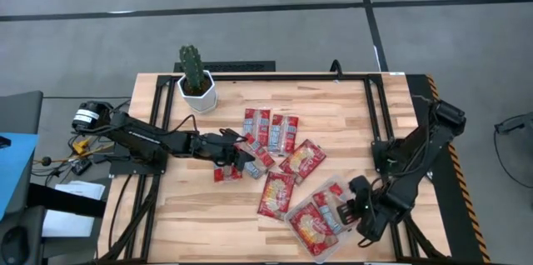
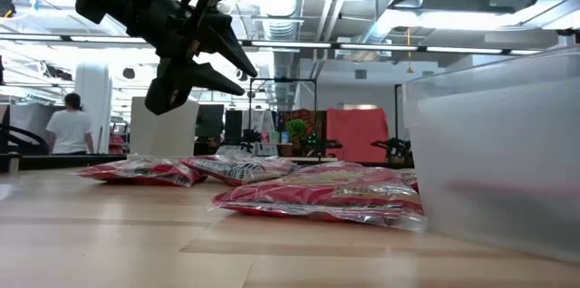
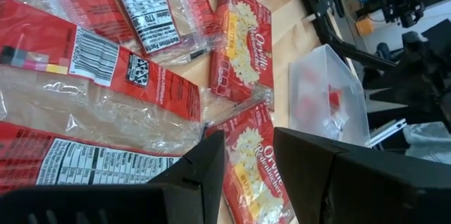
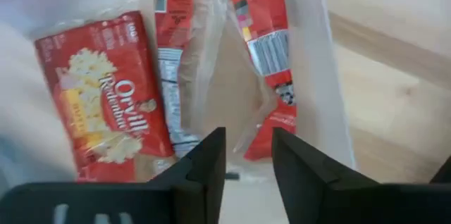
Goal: Sort popcorn bags into baskets
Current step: Put the red popcorn bag into the transparent container
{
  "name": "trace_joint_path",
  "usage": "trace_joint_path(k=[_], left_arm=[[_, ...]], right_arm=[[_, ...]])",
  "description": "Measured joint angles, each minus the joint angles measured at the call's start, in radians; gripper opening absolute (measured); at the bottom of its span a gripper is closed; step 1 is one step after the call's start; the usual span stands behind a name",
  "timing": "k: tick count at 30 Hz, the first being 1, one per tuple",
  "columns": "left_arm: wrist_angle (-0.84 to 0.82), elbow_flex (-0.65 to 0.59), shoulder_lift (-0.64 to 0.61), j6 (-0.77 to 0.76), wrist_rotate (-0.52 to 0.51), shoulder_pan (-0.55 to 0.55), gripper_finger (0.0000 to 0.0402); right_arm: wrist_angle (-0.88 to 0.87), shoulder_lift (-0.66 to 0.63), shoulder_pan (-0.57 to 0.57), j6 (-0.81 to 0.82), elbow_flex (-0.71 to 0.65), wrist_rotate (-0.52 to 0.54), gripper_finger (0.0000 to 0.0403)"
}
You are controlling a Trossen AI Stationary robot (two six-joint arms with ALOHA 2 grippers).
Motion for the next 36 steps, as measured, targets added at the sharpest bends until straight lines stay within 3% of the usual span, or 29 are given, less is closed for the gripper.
trace_joint_path(k=[5,10,14,20,23,29,36], left_arm=[[-0.013,0.0,0.0,0.027,-0.004,0.013,0.0111],[-0.13,-0.001,-0.057,0.096,0.14,0.095,0.0111],[-0.285,0.001,-0.175,0.141,0.225,0.131,0.0111],[-0.67,0.01,-0.388,0.003,0.057,0.103,0.0111],[-0.738,0.01,-0.432,-0.075,-0.025,0.067,0.0111],[-0.581,0.011,-0.388,-0.054,-0.084,-0.012,0.0111],[-0.444,0.011,-0.196,-0.035,-0.159,-0.063,0.0068]], right_arm=[[-0.032,-0.063,-0.031,-0.044,0.0,0.005,0.0169],[-0.019,-0.104,-0.108,-0.146,0.0,0.062,0.0184],[0.023,-0.104,-0.199,-0.292,0.0,0.097,0.0188],[0.141,-0.073,-0.417,-0.627,0.0,0.158,0.0189],[0.293,-0.052,-0.544,-0.862,0.0,0.164,0.0192],[0.611,0.037,-0.759,-1.222,0.0,0.046,0.0212],[0.823,0.203,-0.915,-1.319,0.0,-0.182,0.023]])
